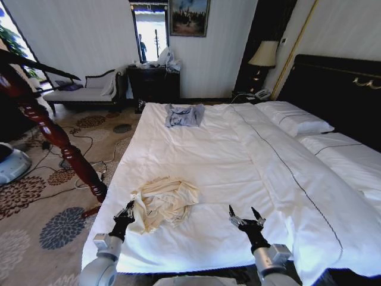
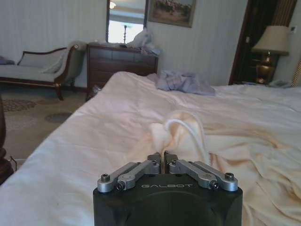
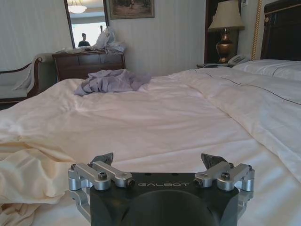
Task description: Pick up the clothes from the bed and hang them on the clothes hanger.
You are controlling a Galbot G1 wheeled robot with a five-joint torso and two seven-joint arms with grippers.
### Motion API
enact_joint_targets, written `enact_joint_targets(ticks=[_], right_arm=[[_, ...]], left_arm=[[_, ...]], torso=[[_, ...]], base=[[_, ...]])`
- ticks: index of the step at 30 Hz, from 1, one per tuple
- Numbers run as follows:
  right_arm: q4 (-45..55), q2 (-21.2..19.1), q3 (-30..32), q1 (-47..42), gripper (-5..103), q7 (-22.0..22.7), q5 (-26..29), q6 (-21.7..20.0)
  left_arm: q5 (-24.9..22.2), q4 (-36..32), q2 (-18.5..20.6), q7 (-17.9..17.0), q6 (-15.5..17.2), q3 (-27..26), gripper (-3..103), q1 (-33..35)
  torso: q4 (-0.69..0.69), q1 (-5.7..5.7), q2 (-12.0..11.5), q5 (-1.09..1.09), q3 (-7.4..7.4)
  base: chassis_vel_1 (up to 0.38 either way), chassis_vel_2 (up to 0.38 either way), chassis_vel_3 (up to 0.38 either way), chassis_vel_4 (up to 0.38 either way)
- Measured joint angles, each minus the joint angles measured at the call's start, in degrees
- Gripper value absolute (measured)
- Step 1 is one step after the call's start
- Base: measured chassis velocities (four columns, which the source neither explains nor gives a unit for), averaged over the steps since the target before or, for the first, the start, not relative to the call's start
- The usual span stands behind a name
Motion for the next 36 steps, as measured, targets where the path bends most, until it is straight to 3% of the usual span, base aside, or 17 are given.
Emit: enact_joint_targets(ticks=[4, 5, 7, 8, 10, 13, 17, 20, 22, 24, 28, 36], right_arm=[[-0.02, -0.14, 0.06, -0.01, 100, 0.06, -0.13, 0.0], [-0.02, -0.23, 0.19, -0.02, 100, 0.05, -0.24, 0.0], [-0.06, -0.3, 0.23, -0.01, 100, 0.05, -0.24, 0.0], [-0.17, -0.41, 0.29, 0.11, 100, 0.05, -0.24, 0.0], [-0.3, -0.5, 0.3, 0.22, 100, 0.04, -0.24, 0.0], [-0.55, -0.55, 0.23, 0.47, 100, 0.05, -0.24, -0.03], [-0.79, -0.54, 0.0, 0.48, 100, 0.05, -0.38, -0.06], [-0.81, -0.48, -0.25, 0.19, 100, 0.06, -0.71, -0.06], [-0.82, -0.46, -0.28, 0.14, 100, 0.06, -0.76, -0.07], [-0.8, -0.35, -0.37, -0.04, 100, 0.07, -1.02, -0.1], [-0.71, -0.31, -0.24, -0.15, 100, 0.06, -1.03, -0.21], [-0.69, 0.04, 0.39, -0.21, 100, 0.1, -0.95, -0.48]], left_arm=[[0.86, -0.35, 0.17, -0.45, 0.69, 0.14, 15, 1.45], [1.46, -0.9, 0.47, -0.69, 1.01, -0.33, 26, 3.73], [1.69, -1.24, 0.69, -0.69, 1.04, -0.61, 26, 4.9], [2.12, -2.07, 1.02, -0.47, 0.87, -1.22, 36, 6.77], [2.27, -3.18, 1.21, -0.16, 0.5, -1.85, 36, 8.16], [1.36, -6.61, 1.38, 0.02, 0.14, -3.36, 52, 9.84], [-2.97, -12.23, 1.64, -1.84, 2.34, -3.85, 64, 8.73], [-11.72, -16.6, 2.16, -7.6, 9.07, -1.66, 80, 3.71], [-13.53, -17.01, 2.25, -8.57, 10.34, -1.2, 80, 2.62], [-20.64, -17.52, 2.76, -12.79, 14.53, 0.84, 95, -2.01], [-25.65, -15.98, 3.95, -15.45, 16.37, 2.72, 99, -6.09], [-30.77, -11.59, 5.26, -18.29, 17.43, 4.19, 96, -12.87]], torso=[[0.0, 0.0, 0.0, 0.0, 0.0], [0.0, 0.0, 0.0, 0.0, 0.0], [0.01, 0.0, 0.0, 0.0, 0.0], [0.02, 0.0, 0.0, 0.0, 0.0], [0.02, -0.01, 0.0, 0.0, 0.0], [0.02, 0.0, 0.0, 0.01, 0.0], [0.0, 0.0, 0.0, 0.02, 0.01], [-0.01, 0.0, 0.0, 0.01, 0.01], [-0.01, 0.0, 0.0, 0.0, 0.01], [-0.01, 0.0, 0.0, 0.0, 0.01], [0.0, 0.0, 0.0, 0.0, 0.01], [0.0, 0.0, 0.0, 0.01, 0.01]], base=[[0.0, 0.0, 0.0, 0.0], [0.0, 0.0, 0.0, 0.0], [0.0, 0.0, 0.0, 0.0], [0.0, 0.0, 0.0, 0.0], [0.0, 0.0, 0.0, 0.0], [0.0, 0.0, 0.0, 0.0], [0.0, 0.0, 0.0, 0.0], [0.0, 0.0, 0.0, 0.0], [0.0, 0.0, 0.0, 0.0], [0.0, 0.0, 0.0, 0.0], [0.0, 0.0, 0.0, 0.0], [0.0, 0.0, 0.0, 0.0]])
